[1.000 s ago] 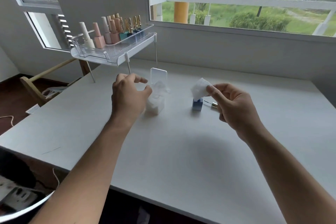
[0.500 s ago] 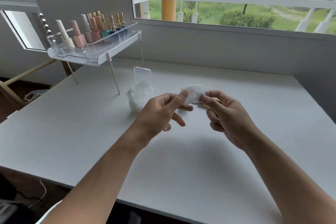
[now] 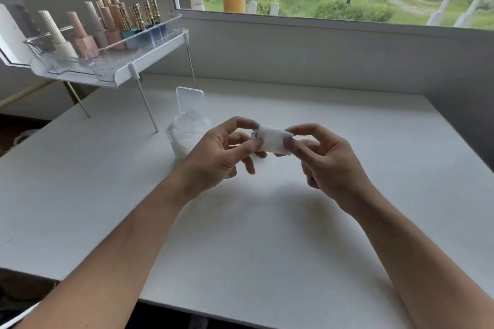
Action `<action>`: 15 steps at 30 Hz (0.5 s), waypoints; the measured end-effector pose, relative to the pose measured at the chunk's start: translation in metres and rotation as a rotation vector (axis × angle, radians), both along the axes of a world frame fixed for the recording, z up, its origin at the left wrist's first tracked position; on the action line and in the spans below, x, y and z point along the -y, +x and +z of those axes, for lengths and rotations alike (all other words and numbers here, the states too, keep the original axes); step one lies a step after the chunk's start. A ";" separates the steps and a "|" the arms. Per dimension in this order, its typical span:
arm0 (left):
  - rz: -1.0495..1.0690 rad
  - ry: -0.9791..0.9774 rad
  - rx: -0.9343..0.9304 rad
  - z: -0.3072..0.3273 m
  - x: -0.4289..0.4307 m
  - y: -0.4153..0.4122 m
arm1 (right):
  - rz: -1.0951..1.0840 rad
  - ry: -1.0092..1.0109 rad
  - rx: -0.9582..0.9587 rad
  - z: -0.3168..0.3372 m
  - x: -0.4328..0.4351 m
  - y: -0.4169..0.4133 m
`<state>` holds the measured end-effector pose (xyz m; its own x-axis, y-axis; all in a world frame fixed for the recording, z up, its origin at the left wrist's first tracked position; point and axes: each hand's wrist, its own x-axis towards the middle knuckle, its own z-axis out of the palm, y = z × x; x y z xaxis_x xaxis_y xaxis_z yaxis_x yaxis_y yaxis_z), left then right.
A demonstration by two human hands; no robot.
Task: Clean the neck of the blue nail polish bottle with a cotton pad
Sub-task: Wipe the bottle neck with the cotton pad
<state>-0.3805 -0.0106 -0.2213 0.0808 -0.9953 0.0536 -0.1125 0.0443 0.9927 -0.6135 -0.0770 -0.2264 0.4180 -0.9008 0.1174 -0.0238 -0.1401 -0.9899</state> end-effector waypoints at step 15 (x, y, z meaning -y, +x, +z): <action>0.019 -0.045 -0.002 -0.018 -0.002 0.004 | 0.065 -0.088 -0.164 0.004 -0.001 -0.006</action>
